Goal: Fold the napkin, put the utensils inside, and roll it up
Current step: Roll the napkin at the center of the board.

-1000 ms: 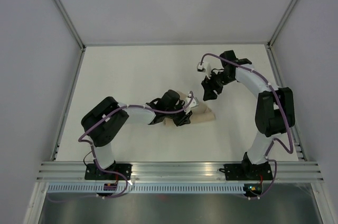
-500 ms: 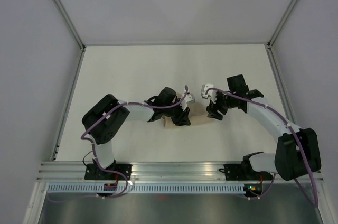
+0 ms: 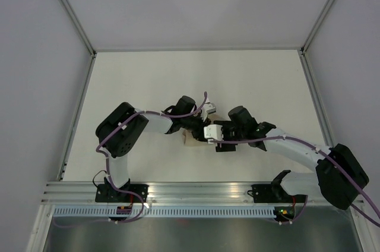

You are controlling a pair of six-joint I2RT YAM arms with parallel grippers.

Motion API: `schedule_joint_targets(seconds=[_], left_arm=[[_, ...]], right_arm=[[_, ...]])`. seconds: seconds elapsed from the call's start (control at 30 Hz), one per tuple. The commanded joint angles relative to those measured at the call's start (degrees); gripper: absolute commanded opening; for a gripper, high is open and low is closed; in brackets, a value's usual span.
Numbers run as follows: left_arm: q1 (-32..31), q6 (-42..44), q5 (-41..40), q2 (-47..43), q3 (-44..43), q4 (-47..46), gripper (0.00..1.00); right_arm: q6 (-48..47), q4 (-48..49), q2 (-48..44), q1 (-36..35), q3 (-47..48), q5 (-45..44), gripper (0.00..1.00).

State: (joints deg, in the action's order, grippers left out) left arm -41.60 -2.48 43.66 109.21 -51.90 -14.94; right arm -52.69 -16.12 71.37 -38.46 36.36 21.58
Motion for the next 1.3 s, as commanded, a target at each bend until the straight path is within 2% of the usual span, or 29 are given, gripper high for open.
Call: schedule_joint_targets(seconds=[0.0,0.23,0.33,0.57,0.87,1.03,1.27], left_arm=[[0.21,-1.82,2.04,3.29,0.84,6.59,0.02],[0.56,-1.56,2.83,3.91,0.31,7.38,0.02],[0.56,-1.48,3.54,4.08,0.13,7.64,0.03],[0.73,-1.47,4.77,3.99,-0.22,7.99,0.13],[2.05,-1.82,2.4,-0.57,-0.39,8.35,0.33],[2.76,-2.79,-1.46,-5.22,-1.01,8.52,0.38],[4.51,-3.32,-9.45,-10.85,-1.28,8.52,0.41]], right_arm=[[-1.02,4.78,2.44,-3.02,-1.2,-5.5,0.76],[-0.93,9.87,6.32,-6.98,-3.58,-11.38,0.72],[-0.66,11.02,6.67,-7.25,-4.1,-12.7,0.66],[-0.49,11.29,7.46,-7.33,-4.02,-14.02,0.41],[0.48,2.86,11.5,-7.33,0.11,-11.04,0.19],[1.18,-0.65,12.82,-7.25,2.13,-9.11,0.16],[1.88,-7.51,16.07,-6.98,6.61,-5.51,0.13]])
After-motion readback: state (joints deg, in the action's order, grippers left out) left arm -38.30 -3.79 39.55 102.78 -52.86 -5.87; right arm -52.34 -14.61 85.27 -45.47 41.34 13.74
